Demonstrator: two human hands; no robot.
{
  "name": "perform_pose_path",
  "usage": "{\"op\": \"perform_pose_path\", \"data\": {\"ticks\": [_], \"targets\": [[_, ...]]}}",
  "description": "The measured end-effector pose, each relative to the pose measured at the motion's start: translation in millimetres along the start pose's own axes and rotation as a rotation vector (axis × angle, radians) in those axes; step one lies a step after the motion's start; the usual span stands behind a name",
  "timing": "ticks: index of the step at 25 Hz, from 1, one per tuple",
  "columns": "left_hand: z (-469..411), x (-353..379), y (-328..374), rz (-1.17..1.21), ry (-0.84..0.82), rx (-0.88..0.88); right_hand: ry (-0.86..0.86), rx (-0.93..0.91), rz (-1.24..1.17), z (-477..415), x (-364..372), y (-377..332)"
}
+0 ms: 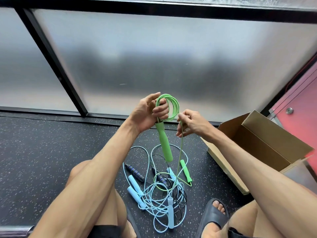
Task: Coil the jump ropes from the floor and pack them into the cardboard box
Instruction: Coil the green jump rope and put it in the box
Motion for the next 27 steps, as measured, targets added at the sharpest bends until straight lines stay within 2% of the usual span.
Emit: {"op": "perform_pose_path", "data": {"ticks": [3,7,11,13,15,20,23,24,27], "targets": [[-2.7,-1.0,0.3,0.020,0.128,0.115,-0.131,0.184,0.121,4.3,7.5,12.9],[-5.5,-11.1,4.1,-0.050,0.401,0.266,-0.282,0.277,0.279,14.9,16.2,13.5],[-7.3,-19.4,0.7,-0.199,0.613,0.371,-0.305,0.273,0.182,20.0,20.0,4.6],[-9.0,-19.8,-1.3,-0.296,0.683,0.388,-0.295,0.203,0.192,18.7,22.1,0.0],[-10.9,-19.8,-3.4,-0.495,0.741,0.383,-0.266,0.097,0.235,17.0,23.4,-6.1],[-13.3,-12.8,-13.1,-0.981,0.644,0.317,-0.186,-0.030,0.190,13.4,20.2,-17.0],[-14.6,-10.0,-18.8,-1.280,0.551,0.198,-0.117,-0.113,0.116,12.8,16.5,-22.7],[-14.7,-8.9,-21.6,-1.298,0.496,0.128,-0.089,-0.155,0.115,13.4,14.3,-25.1],[-13.1,-4.8,-26.9,-1.148,0.333,-0.044,-0.016,-0.247,0.122,14.0,6.2,-29.5]]}}
Point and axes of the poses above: each hand's wrist, its own z-axis away from the middle knuckle, its own x-axis out of the palm, y = z × x, the point moved 1 cm from there along -z, towards the middle knuckle, and after that the axes turned 6 degrees about -z, right-handed, at the moved point
